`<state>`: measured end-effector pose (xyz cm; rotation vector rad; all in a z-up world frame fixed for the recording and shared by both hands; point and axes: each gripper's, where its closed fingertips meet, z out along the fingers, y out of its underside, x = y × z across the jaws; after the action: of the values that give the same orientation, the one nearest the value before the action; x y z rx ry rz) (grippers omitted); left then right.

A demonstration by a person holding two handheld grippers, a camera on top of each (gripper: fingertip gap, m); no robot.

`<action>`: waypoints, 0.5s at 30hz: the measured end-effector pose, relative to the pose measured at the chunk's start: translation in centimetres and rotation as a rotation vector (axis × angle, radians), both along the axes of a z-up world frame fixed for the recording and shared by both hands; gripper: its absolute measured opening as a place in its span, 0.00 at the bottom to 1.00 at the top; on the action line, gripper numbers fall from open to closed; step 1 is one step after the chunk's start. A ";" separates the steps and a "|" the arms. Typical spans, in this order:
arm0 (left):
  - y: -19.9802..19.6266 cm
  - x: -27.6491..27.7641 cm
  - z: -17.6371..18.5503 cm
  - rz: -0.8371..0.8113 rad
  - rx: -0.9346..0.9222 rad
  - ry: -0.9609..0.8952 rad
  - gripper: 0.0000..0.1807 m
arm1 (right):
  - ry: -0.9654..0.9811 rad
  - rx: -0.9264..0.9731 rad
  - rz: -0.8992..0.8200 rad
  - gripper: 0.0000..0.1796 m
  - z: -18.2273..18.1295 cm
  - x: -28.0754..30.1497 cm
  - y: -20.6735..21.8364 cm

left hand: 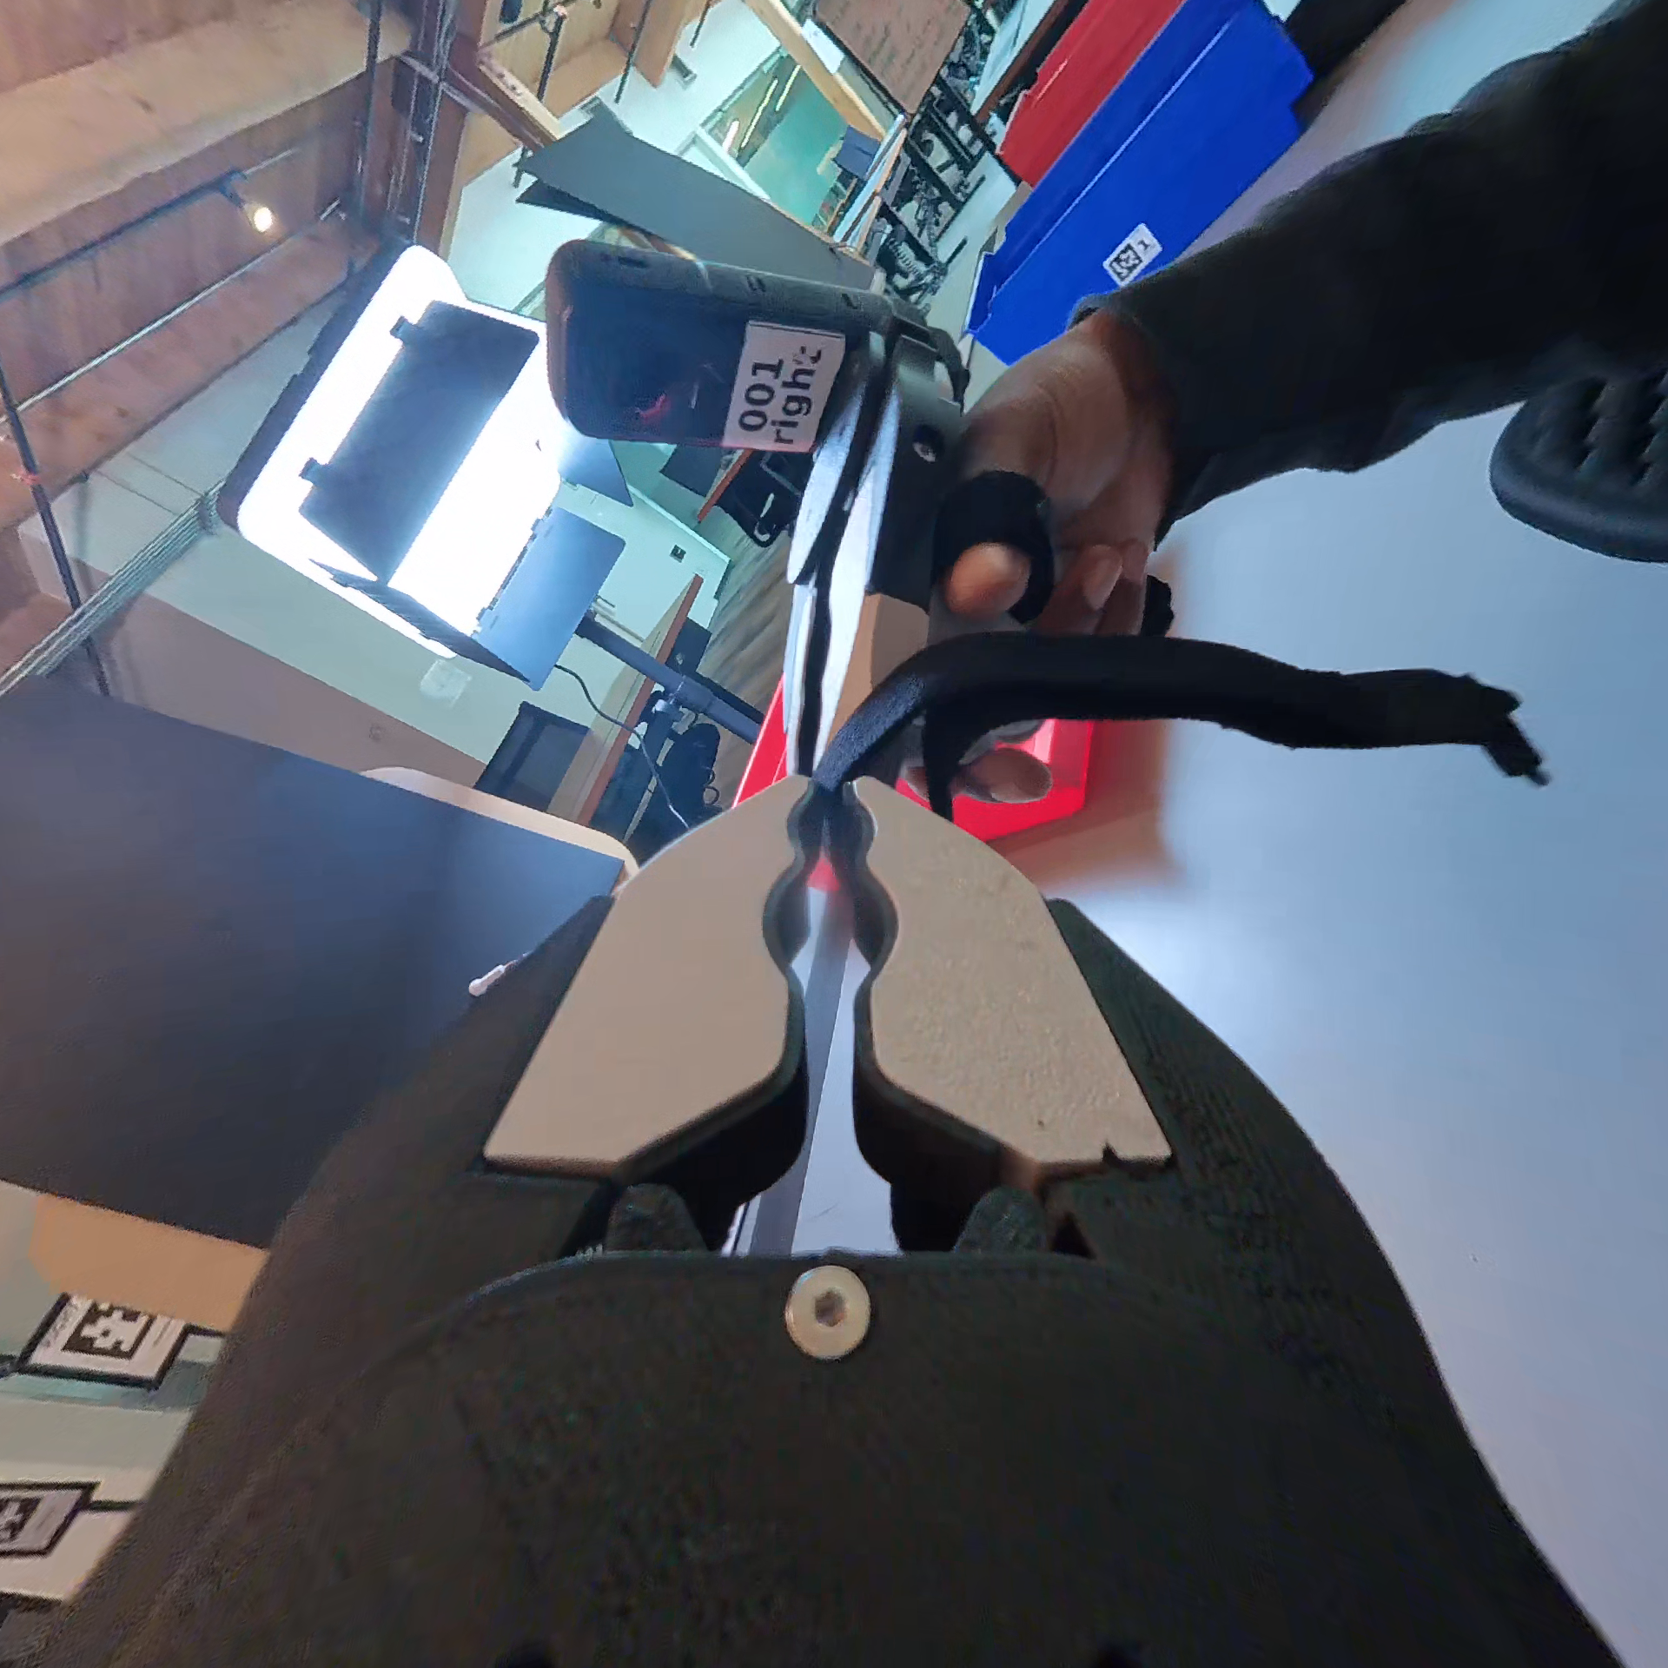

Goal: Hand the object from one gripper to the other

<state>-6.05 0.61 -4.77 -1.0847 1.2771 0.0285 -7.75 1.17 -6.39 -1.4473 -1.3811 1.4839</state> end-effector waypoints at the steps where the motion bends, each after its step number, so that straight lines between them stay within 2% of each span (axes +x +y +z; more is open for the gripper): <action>1: 0.2 -0.1 0.2 0.005 -0.025 -0.029 0.01 | 0.004 0.002 0.000 0.01 0.0 0.0 0.0; 4: 0.5 -0.3 1.4 -0.031 -0.207 -0.223 0.01 | 0.093 0.098 -0.022 0.02 1.4 0.2 0.1; 7: 0.7 -0.6 2.0 -0.066 -0.414 -0.364 0.01 | 0.209 0.320 -0.060 0.08 3.0 1.0 -0.1; 11: 0.8 -0.5 1.5 -0.108 -0.586 -0.428 0.01 | 0.294 0.417 -0.088 0.08 4.7 1.7 -0.5; 15: 0.5 0.0 0.9 -0.142 -0.684 -0.438 0.01 | 0.272 0.533 -0.078 0.08 4.3 1.8 -1.0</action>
<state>-6.03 1.14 -3.87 -1.4684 0.9703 -0.7621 -5.99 0.19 -2.12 -0.9174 -1.3912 1.0984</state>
